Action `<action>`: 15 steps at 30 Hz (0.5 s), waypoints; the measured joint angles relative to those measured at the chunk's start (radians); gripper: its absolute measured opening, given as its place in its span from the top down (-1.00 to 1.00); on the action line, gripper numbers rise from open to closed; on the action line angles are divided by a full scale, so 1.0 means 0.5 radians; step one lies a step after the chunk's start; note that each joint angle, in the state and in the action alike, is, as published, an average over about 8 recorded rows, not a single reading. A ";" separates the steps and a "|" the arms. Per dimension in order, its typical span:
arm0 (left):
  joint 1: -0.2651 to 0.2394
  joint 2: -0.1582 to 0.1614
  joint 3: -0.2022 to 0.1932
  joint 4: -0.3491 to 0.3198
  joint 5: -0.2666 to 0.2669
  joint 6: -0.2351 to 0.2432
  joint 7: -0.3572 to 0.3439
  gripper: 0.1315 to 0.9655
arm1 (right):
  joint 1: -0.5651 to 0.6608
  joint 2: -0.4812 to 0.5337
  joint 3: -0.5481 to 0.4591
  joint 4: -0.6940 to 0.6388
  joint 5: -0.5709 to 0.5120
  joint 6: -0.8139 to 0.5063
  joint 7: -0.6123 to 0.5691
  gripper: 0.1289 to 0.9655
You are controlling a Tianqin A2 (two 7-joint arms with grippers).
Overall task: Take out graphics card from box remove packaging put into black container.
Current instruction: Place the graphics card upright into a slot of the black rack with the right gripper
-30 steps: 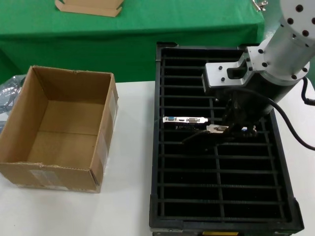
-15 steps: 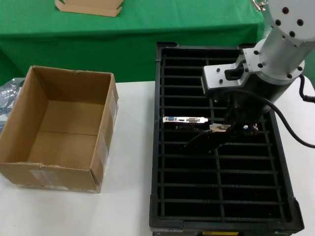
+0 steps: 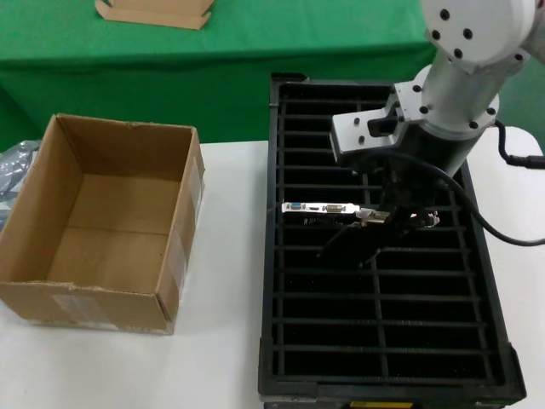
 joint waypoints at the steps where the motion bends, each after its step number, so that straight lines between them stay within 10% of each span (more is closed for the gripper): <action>1: 0.001 -0.001 0.000 0.000 -0.001 0.000 0.000 0.98 | 0.001 -0.012 0.000 -0.016 -0.007 0.000 -0.008 0.83; 15: 0.003 -0.009 0.002 -0.001 -0.008 0.003 -0.002 0.98 | 0.010 -0.082 0.000 -0.102 -0.035 0.000 -0.031 0.58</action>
